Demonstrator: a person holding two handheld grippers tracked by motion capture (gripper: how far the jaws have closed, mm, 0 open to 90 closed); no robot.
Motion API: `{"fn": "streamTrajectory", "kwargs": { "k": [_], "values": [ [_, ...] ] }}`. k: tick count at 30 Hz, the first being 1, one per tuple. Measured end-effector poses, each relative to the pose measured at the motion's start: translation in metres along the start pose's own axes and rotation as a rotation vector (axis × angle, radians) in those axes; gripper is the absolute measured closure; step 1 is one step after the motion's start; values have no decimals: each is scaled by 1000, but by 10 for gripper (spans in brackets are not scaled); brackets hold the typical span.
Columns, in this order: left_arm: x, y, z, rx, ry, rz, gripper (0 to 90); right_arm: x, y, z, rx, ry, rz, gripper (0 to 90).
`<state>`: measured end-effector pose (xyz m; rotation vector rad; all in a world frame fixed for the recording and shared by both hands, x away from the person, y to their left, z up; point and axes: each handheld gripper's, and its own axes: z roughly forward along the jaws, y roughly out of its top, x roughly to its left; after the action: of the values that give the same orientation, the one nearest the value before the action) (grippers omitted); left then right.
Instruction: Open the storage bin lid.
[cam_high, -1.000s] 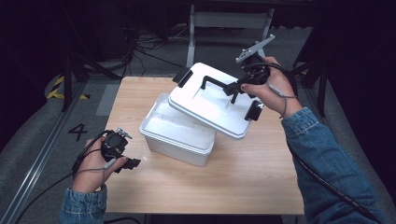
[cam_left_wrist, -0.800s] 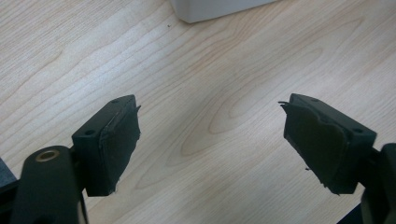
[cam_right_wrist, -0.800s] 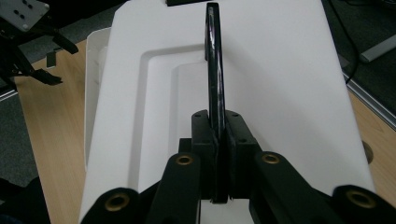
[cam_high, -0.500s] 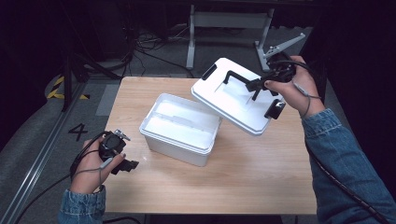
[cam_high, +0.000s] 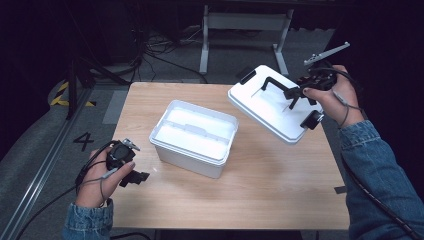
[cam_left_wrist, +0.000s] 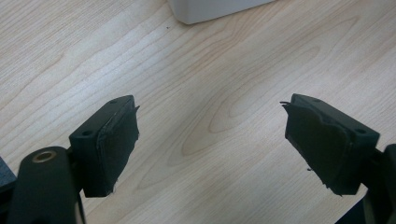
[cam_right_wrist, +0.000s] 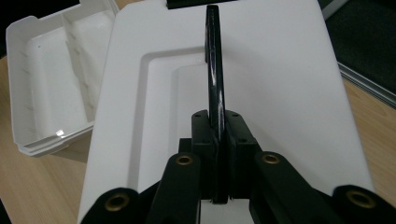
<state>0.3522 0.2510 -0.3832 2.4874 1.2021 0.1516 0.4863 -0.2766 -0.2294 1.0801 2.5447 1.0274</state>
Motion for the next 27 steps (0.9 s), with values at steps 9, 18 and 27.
{"fn": "streamTrajectory", "kwargs": {
  "k": [9,18,27],
  "values": [
    [-1,1,2,3,-2,0,174,-28,-23,3,-4,-50,66,847],
    [-1,1,5,15,-20,-6,172,-47,-43,14,-2,-87,119,846],
    [1,0,4,17,-41,-2,179,-61,-65,37,24,-104,149,846]
  ]
}}
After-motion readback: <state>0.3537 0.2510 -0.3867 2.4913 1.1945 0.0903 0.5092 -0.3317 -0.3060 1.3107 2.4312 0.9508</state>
